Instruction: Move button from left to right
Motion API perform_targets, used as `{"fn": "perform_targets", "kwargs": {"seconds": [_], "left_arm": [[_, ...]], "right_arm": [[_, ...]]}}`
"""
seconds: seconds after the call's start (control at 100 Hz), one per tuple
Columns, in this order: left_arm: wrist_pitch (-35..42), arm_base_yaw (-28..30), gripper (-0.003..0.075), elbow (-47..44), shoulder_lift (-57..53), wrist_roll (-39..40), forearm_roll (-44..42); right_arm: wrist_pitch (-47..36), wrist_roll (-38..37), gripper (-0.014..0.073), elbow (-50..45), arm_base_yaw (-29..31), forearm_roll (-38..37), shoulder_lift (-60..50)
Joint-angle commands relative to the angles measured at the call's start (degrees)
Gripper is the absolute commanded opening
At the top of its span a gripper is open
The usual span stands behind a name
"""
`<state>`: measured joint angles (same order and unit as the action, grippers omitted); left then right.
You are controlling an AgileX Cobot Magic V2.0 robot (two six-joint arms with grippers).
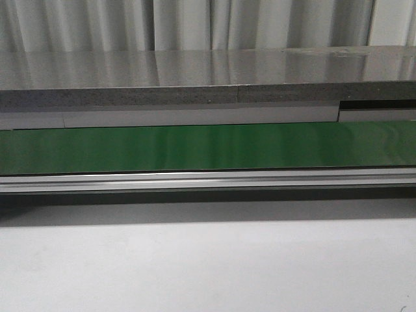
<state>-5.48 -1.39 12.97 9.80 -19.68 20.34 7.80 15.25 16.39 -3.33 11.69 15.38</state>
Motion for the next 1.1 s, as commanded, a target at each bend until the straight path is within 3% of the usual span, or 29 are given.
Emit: {"fn": "perform_targets", "kwargs": {"seconds": [0.0,0.09,0.16,0.52,1.09], "left_arm": [[4.3,-0.4,-0.0020,1.5,0.5,-0.1,0.6],[4.3,-0.4,-0.0020,1.5,0.5,-0.1,0.6],[4.3,-0.4,-0.0020,1.5,0.5,-0.1,0.6],[4.3,-0.4,-0.0020,1.5,0.5,-0.1,0.6],[4.3,-0.4,-0.0020,1.5,0.5,-0.1,0.6]], "right_arm": [[-4.9,-4.1,-0.0066,0.2,-0.8,-5.5,-0.3],[-6.1,-11.1,-0.0066,-1.8,-1.3,-11.7,-2.3],[-6.3,-13.3,-0.0066,-3.6,-1.3,-12.3,-4.3],[-6.3,-13.4,-0.0066,-14.3,-1.3,-10.4,-17.2],[-7.2,-13.5,-0.0066,-17.0,-1.2,-10.4,-17.1]]}}
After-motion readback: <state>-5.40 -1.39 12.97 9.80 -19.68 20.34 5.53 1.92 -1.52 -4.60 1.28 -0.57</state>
